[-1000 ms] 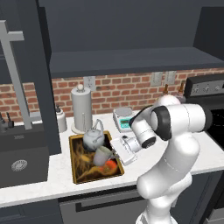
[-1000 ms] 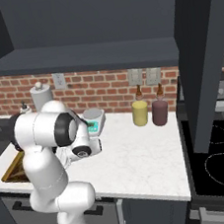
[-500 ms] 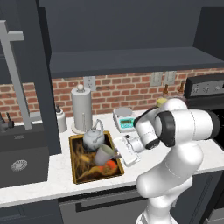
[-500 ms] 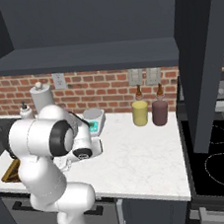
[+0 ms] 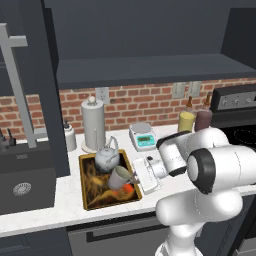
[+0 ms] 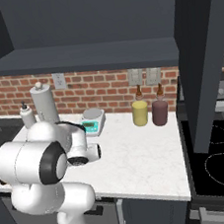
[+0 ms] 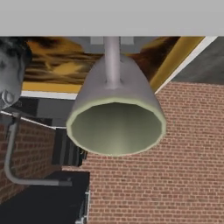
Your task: Pick the kettle from the counter and place it on the tray. Then pick the mug from the cabinet and place it on the tray. Then close the cabinet doors.
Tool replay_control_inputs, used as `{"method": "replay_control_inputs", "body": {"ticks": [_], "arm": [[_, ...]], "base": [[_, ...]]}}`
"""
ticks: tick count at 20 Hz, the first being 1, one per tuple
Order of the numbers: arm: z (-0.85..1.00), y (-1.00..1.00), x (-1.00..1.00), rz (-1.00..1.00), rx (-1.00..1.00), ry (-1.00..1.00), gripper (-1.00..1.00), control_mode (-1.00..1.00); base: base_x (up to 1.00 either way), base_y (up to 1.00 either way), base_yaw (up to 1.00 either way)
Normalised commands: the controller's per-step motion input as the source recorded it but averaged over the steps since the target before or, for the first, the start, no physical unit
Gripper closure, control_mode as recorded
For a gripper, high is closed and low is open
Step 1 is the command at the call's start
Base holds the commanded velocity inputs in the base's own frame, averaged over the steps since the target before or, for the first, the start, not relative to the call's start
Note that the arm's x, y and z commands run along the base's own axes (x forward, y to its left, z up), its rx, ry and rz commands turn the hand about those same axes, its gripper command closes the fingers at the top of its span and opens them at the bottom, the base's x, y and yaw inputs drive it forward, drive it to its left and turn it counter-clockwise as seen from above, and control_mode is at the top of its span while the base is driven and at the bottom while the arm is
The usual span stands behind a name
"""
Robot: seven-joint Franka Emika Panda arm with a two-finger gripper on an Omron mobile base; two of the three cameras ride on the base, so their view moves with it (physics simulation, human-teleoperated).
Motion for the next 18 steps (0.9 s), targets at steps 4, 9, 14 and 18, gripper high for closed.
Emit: {"method": "replay_control_inputs", "body": {"ticks": [4, 9, 14, 18], "arm": [[0.0, 0.0, 0.0, -0.1, -0.08, 0.07, 1.0, -1.0], [0.0, 0.0, 0.0, -0.06, -0.1, 0.03, 1.0, -1.0], [-0.07, 0.0, 0.0, -0.02, -0.12, 0.02, 1.0, -1.0], [-0.22, 0.0, -0.03, -0.01, -0.13, -0.03, 1.0, -1.0]], "base": [[0.0, 0.0, 0.0], [0.0, 0.0, 0.0], [0.0, 0.0, 0.0], [0.0, 0.0, 0.0]]}}
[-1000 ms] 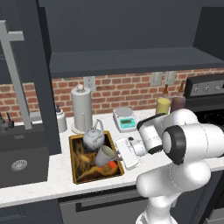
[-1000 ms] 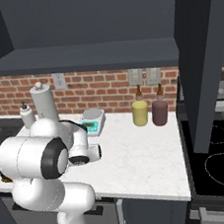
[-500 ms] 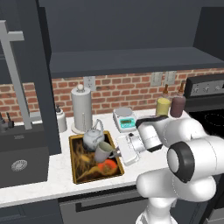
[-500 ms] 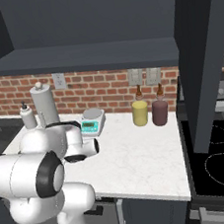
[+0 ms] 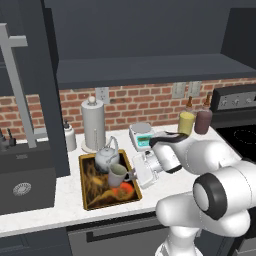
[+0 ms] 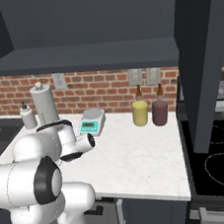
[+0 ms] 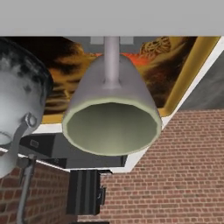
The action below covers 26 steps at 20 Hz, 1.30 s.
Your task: Pick the kettle from the counter and place it on the tray. Then pick the mug from the cabinet and place it on the tray. Then close the cabinet doors.
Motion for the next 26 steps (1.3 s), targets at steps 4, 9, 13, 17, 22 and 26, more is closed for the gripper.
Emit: {"method": "replay_control_inputs", "body": {"ticks": [4, 9, 13, 17, 22, 26], "arm": [[-0.15, 0.0, 0.0, 0.0, -0.1, -0.02, 1.0, -1.0], [-0.13, 0.0, 0.0, 0.0, -0.06, -0.03, 1.0, -1.0], [-0.05, 0.0, -0.02, 0.0, -0.02, -0.07, -1.0, -1.0], [0.0, 0.0, -0.16, 0.0, 0.0, -0.08, -1.0, -1.0], [0.09, 0.0, -0.22, -0.01, 0.0, -0.03, -1.0, -1.0], [0.36, -0.08, -0.26, -0.05, 0.0, -0.04, -1.0, -1.0]], "base": [[0.0, 0.0, 0.0], [0.0, 0.0, 0.0], [0.0, 0.0, 0.0], [0.0, 0.0, 0.0], [0.0, 0.0, 0.0], [0.0, 0.0, 0.0]]}}
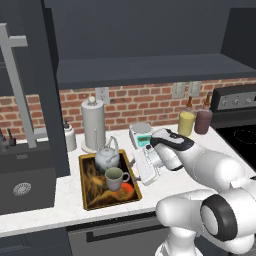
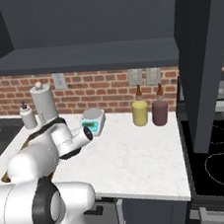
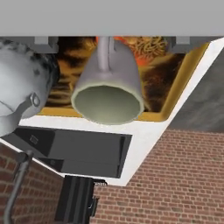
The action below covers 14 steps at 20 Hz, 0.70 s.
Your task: Pick the kettle from the counter and place it on the tray. Then pick the mug from the cabinet and place it on the tray. Then close the cabinet doors.
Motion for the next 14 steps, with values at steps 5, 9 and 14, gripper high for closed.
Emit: {"method": "replay_control_inputs", "body": {"ticks": [5, 9, 14], "arm": [[0.5, -0.31, -0.35, -0.08, 0.0, -0.01, -1.0, -1.0], [0.6, -0.42, -0.45, -0.06, 0.0, -0.02, -1.0, -1.0], [0.38, -0.36, -0.32, -0.12, 0.01, 0.0, -1.0, -1.0]], "base": [[0.0, 0.0, 0.0], [0.0, 0.0, 0.0], [0.0, 0.0, 0.0]]}}
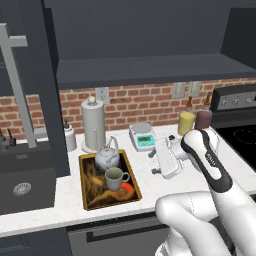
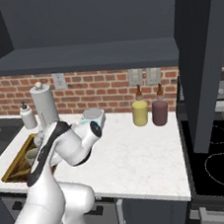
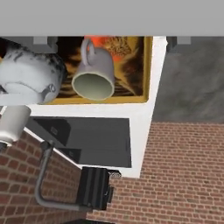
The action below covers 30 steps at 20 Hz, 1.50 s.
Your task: Pick the kettle from the counter and place it on the tray. Then pick the mug from the cabinet and place it on the tray. Then close the cabinet doors.
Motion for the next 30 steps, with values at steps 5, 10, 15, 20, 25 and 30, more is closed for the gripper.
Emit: {"method": "replay_control_inputs", "body": {"ticks": [5, 10, 15, 20, 25, 30], "arm": [[0.0, -0.34, -0.37, -0.04, 0.08, -0.13, -1.0, -1.0], [0.22, -0.42, -0.38, -0.04, 0.13, -0.17, -1.0, -1.0], [0.37, -0.48, -0.33, -0.09, 0.12, -0.14, -1.0, -1.0], [0.17, -0.61, -0.2, -0.12, 0.16, -0.08, -1.0, -1.0], [0.29, -0.64, -0.07, -0.13, 0.14, -0.1, -1.0, -1.0], [0.46, -0.75, -0.03, -0.1, 0.12, -0.11, -1.0, -1.0]], "base": [[0.0, 0.0, 0.0], [0.0, 0.0, 0.0], [0.0, 0.0, 0.0], [0.0, 0.0, 0.0], [0.0, 0.0, 0.0], [0.0, 0.0, 0.0]]}}
